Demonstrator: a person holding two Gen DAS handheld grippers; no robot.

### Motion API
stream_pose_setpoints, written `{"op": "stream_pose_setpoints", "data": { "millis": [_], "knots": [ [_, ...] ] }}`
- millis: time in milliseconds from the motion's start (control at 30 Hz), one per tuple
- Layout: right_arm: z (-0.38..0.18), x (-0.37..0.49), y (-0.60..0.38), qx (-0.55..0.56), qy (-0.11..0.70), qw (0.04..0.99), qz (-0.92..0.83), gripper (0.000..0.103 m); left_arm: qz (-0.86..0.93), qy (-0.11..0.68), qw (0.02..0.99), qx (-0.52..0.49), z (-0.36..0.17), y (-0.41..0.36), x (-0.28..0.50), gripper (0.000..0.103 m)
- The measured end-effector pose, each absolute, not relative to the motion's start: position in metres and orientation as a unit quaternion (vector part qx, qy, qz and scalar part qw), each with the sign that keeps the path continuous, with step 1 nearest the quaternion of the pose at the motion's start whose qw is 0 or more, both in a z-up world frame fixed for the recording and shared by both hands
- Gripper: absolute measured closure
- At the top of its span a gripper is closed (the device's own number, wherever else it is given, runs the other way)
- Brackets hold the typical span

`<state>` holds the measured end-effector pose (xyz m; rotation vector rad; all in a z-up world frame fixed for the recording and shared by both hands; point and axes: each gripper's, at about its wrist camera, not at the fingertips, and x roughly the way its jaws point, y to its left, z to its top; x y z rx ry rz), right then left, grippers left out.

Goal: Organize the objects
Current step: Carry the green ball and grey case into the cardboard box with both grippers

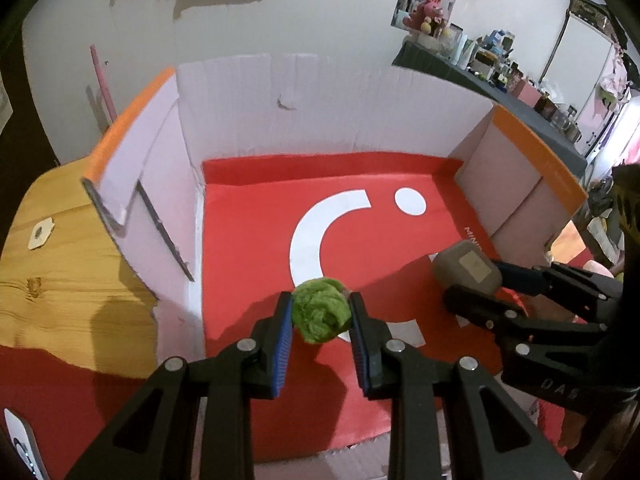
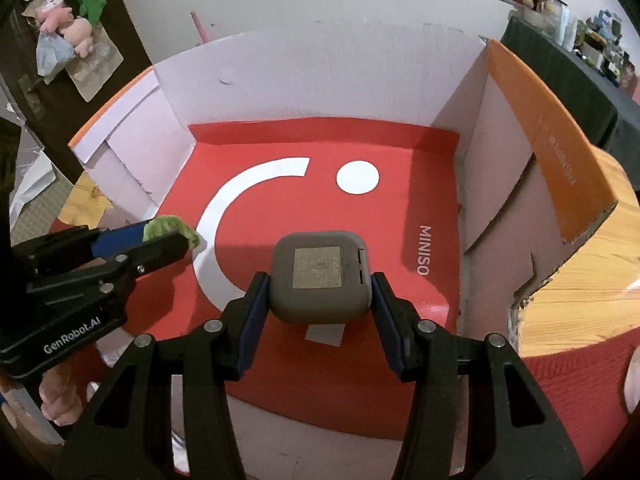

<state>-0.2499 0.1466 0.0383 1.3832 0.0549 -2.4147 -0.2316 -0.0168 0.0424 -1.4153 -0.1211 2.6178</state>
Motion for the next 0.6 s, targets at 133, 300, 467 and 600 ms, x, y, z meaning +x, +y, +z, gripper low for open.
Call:
{"op": "stream_pose_setpoints", "data": {
  "millis": [133,300,467,600],
  "knots": [
    [0.035,-0.252,0.151,0.496,0.015,0.176,-0.850,0.054,0.872,-0.038,0.083,-0.480,0.036,-0.012,-0.234,0.075],
    [0.032,-0.253,0.154,0.505,0.017,0.177,-0.845,0.054,0.869,-0.038,0.081,-0.487,0.034,-0.012,-0.236,0.075],
    [0.032,-0.251,0.152,0.504,0.029,0.172,-0.846,0.054,0.867,-0.032,0.077,-0.492,0.033,-0.012,-0.235,0.075],
    [0.032,-0.251,0.155,0.504,0.027,0.172,-0.846,0.054,0.864,-0.047,0.082,-0.495,0.030,-0.016,-0.236,0.075]
  ]
}}
